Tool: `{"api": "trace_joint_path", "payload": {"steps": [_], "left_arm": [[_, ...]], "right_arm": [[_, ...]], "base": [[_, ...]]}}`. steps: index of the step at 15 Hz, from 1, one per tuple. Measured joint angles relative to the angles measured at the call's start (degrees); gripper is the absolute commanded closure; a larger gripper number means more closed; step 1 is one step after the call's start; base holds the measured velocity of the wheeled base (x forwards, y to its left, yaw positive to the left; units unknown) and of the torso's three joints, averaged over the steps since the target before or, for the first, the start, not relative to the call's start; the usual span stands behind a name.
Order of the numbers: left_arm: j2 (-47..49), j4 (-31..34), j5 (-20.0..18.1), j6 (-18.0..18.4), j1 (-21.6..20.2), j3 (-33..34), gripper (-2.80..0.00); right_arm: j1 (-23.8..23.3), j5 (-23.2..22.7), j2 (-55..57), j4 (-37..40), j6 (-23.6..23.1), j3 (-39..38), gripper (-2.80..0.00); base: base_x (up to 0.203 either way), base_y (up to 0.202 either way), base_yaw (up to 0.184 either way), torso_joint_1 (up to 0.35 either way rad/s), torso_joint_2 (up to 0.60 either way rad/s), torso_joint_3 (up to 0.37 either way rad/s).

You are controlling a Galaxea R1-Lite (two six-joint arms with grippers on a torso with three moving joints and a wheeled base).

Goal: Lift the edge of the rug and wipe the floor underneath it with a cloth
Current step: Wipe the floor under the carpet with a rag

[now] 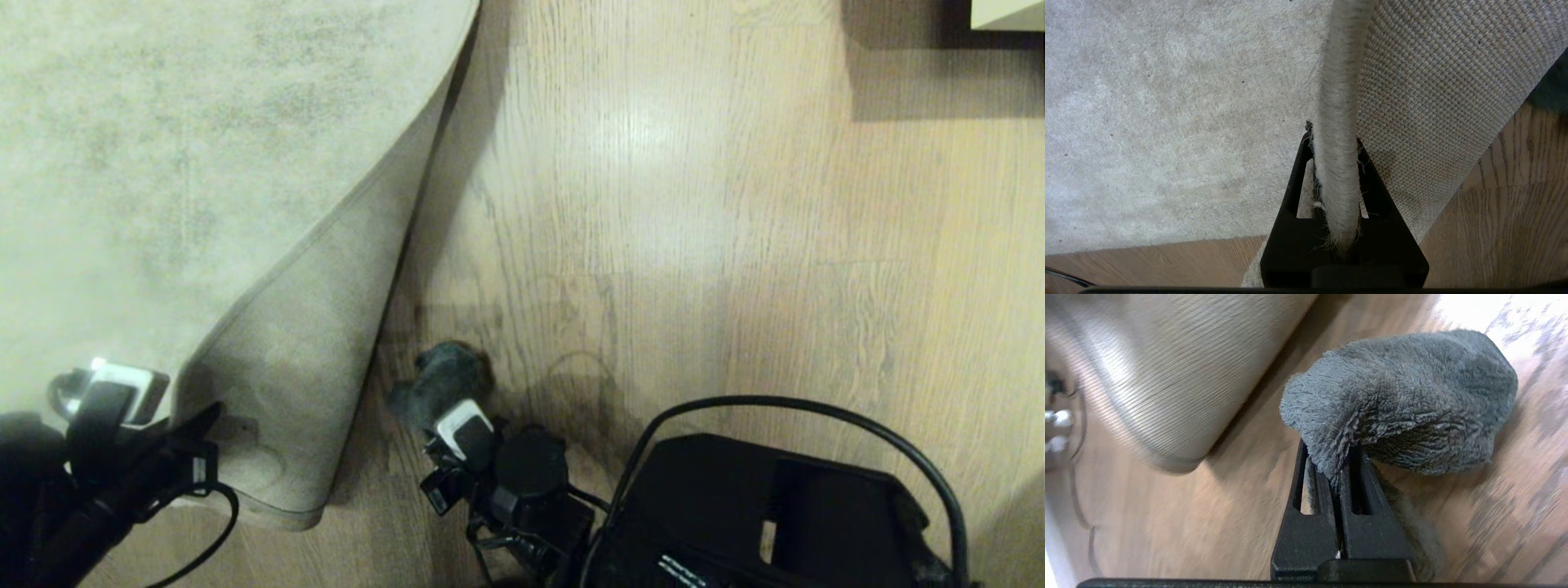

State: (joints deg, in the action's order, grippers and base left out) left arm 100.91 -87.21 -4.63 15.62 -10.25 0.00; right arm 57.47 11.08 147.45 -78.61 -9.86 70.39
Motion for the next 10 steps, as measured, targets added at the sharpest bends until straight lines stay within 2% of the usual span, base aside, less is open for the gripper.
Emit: {"api": "trace_joint_path", "payload": {"steps": [4,10], "left_arm": [[0.0,0.0,0.1,-0.1,0.0,0.0,0.00],[-0.1,0.0,0.8,0.0,0.0,0.0,0.00]], "right_arm": [[-2.7,0.0,2.0,2.5,-0.1,5.6,0.00],[-6.9,0.0,2.8,3.6,-0.1,9.5,0.00]], "base": [[0.000,0.000,0.000,0.000,0.00,0.000],[0.000,0.000,0.000,0.000,0.00,0.000]]}}
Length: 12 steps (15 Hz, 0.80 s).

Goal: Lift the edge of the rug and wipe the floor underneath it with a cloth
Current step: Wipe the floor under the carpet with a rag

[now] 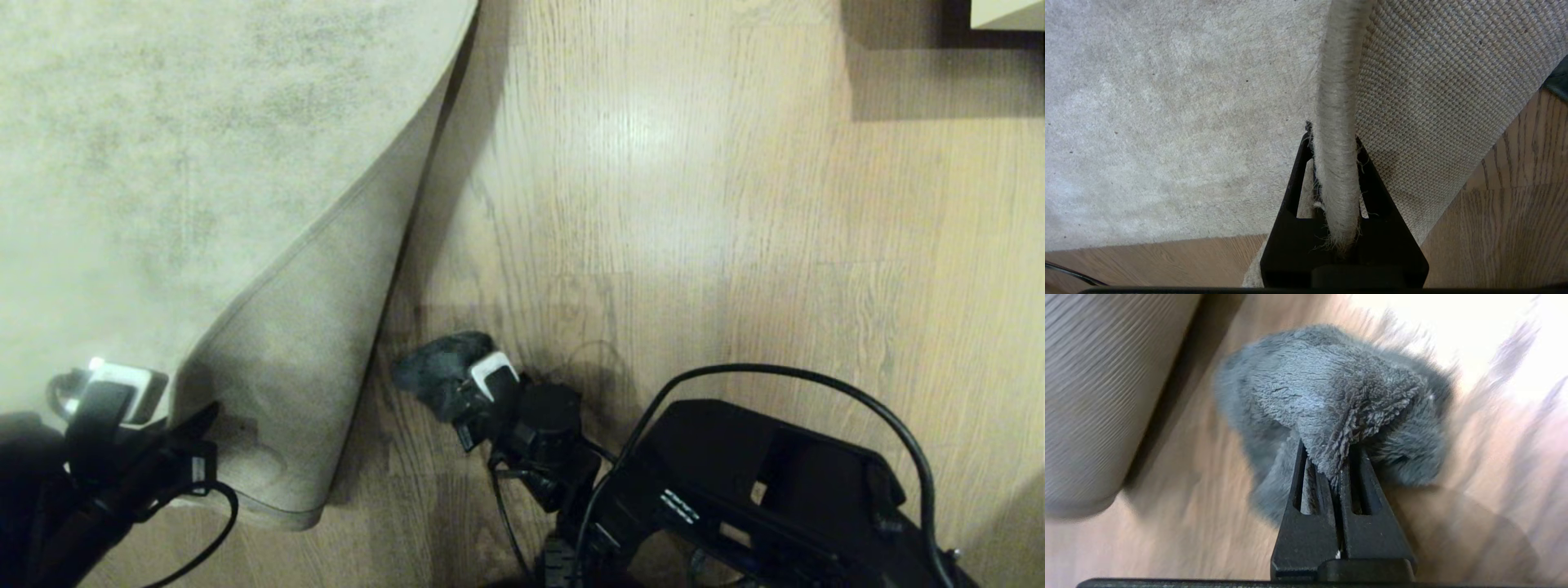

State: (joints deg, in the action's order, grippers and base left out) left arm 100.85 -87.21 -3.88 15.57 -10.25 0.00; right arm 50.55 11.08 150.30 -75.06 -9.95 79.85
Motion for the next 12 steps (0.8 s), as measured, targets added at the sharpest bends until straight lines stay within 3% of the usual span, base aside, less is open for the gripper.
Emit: {"api": "trace_joint_path", "payload": {"steps": [6,12], "left_arm": [[0.0,0.0,0.0,0.0,0.0,0.0,0.00],[0.0,0.0,0.0,0.0,0.0,0.0,0.00]], "right_arm": [[-1.1,0.2,-2.3,5.9,-0.4,7.1,0.00],[3.3,0.4,-8.7,5.7,-0.6,0.1,0.00]], "base": [[0.000,0.000,0.000,0.000,0.00,0.000],[0.000,0.000,0.000,0.000,0.00,0.000]]}}
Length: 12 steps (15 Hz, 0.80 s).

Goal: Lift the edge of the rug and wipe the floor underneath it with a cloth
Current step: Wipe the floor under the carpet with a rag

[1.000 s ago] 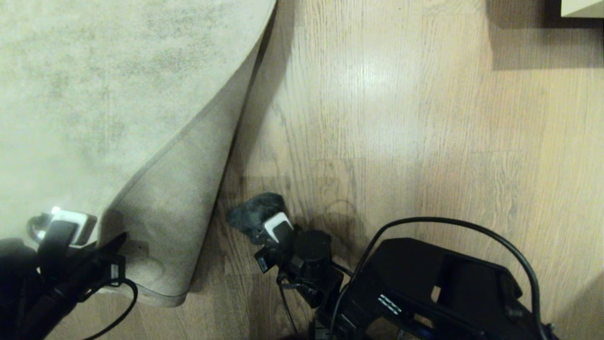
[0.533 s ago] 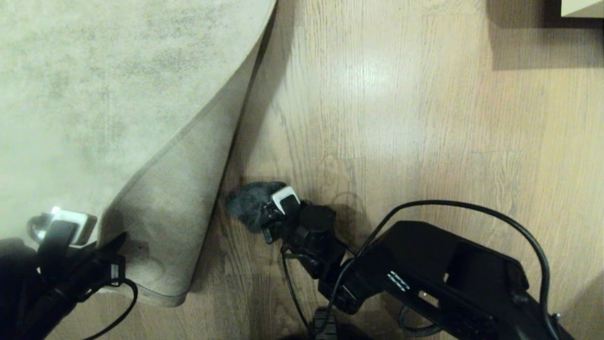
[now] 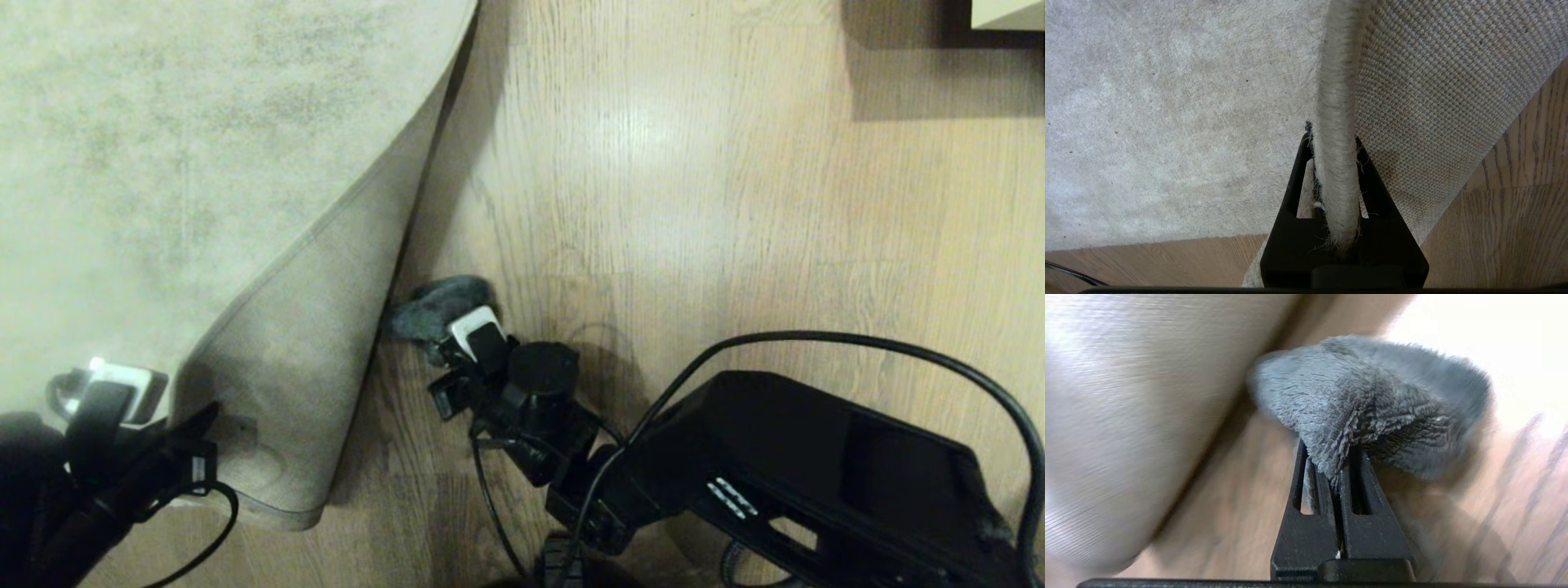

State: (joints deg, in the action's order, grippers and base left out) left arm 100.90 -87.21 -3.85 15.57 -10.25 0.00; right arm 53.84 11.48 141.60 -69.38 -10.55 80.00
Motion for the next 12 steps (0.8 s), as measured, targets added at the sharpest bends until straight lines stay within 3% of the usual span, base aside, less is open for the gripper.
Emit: {"api": "trace_joint_path", "payload": {"steps": [6,12], "left_arm": [[0.1,0.0,0.0,0.0,0.0,0.0,0.00],[0.1,0.0,-0.1,0.0,0.0,0.0,0.00]], "right_arm": [[7.9,0.0,-4.6,-2.1,0.0,-10.6,0.00],[9.9,0.0,-0.6,-6.7,0.2,-12.6,0.00]], "base": [[0.000,0.000,0.000,0.000,0.00,0.000],[0.000,0.000,0.000,0.000,0.00,0.000]]}}
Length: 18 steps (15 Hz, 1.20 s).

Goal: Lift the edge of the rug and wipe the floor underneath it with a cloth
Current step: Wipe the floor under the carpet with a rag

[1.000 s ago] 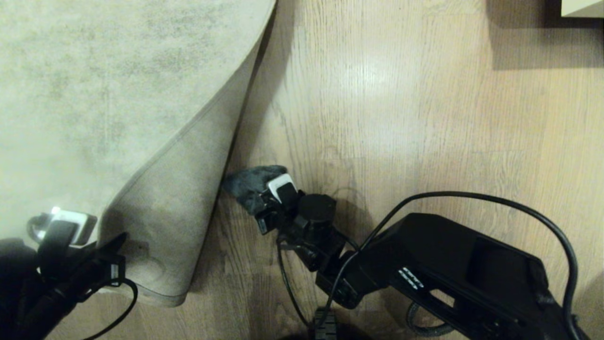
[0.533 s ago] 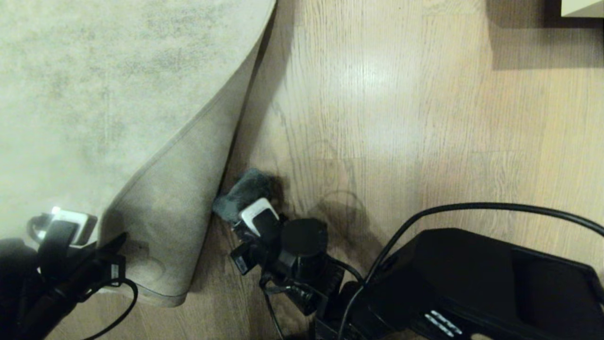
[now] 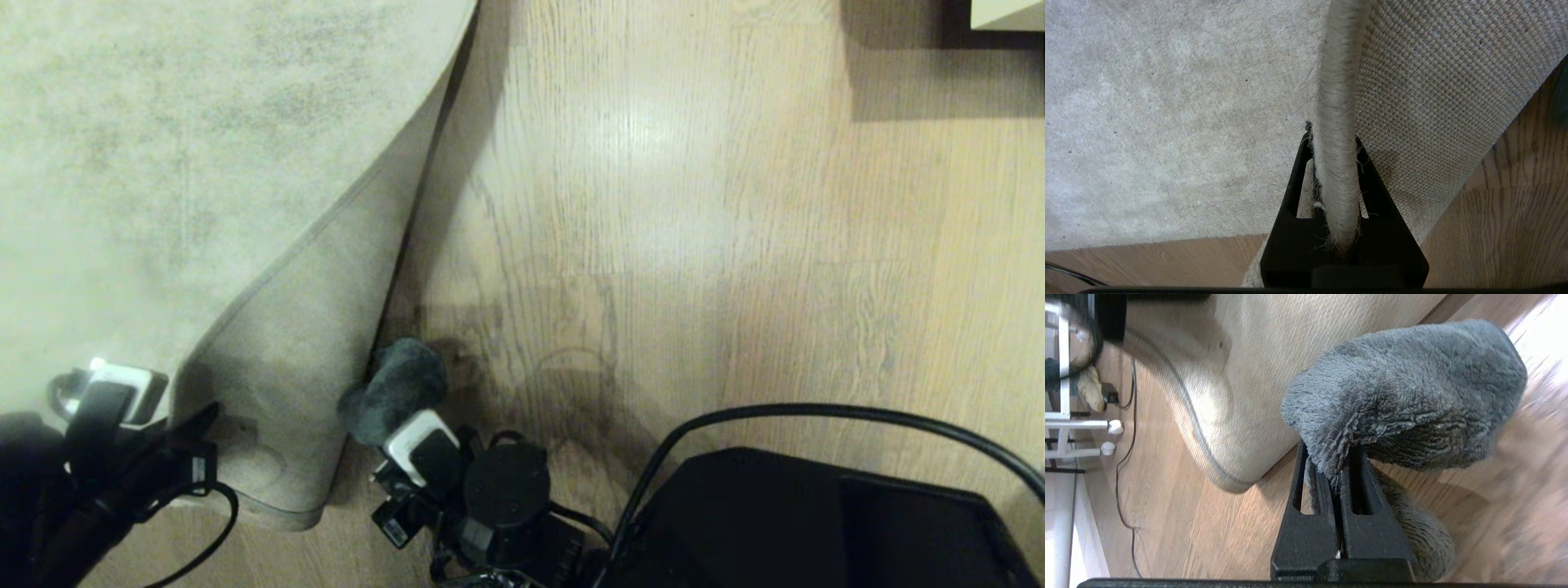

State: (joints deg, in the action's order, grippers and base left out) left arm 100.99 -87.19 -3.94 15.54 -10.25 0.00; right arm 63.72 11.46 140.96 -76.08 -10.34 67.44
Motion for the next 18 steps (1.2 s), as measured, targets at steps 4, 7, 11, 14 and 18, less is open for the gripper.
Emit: {"api": "trace_joint_path", "payload": {"steps": [4,7,11,14,18], "left_arm": [[0.1,0.0,0.1,-0.1,0.0,0.0,0.00],[0.2,0.0,0.1,0.0,0.0,0.0,0.00],[0.2,0.0,0.1,0.0,0.0,0.0,0.00],[0.3,0.0,0.1,-0.1,0.0,0.0,0.00],[0.3,0.0,0.1,-0.1,0.0,0.0,0.00]], "right_arm": [[0.0,-0.1,4.3,-1.9,0.3,0.8,0.00],[-0.2,-0.1,7.0,-2.0,1.1,2.8,0.00],[-1.2,-0.2,10.3,-0.8,1.3,7.4,0.00],[-2.9,-0.2,12.0,1.2,1.3,11.1,0.00],[-5.9,-0.2,13.3,4.6,1.3,17.4,0.00]], "base": [[0.000,0.000,0.000,0.000,0.00,0.000],[0.000,0.000,0.000,0.000,0.00,0.000],[0.000,0.000,0.000,0.000,0.00,0.000],[0.000,0.000,0.000,0.000,0.00,0.000],[0.000,0.000,0.000,0.000,0.00,0.000]]}}
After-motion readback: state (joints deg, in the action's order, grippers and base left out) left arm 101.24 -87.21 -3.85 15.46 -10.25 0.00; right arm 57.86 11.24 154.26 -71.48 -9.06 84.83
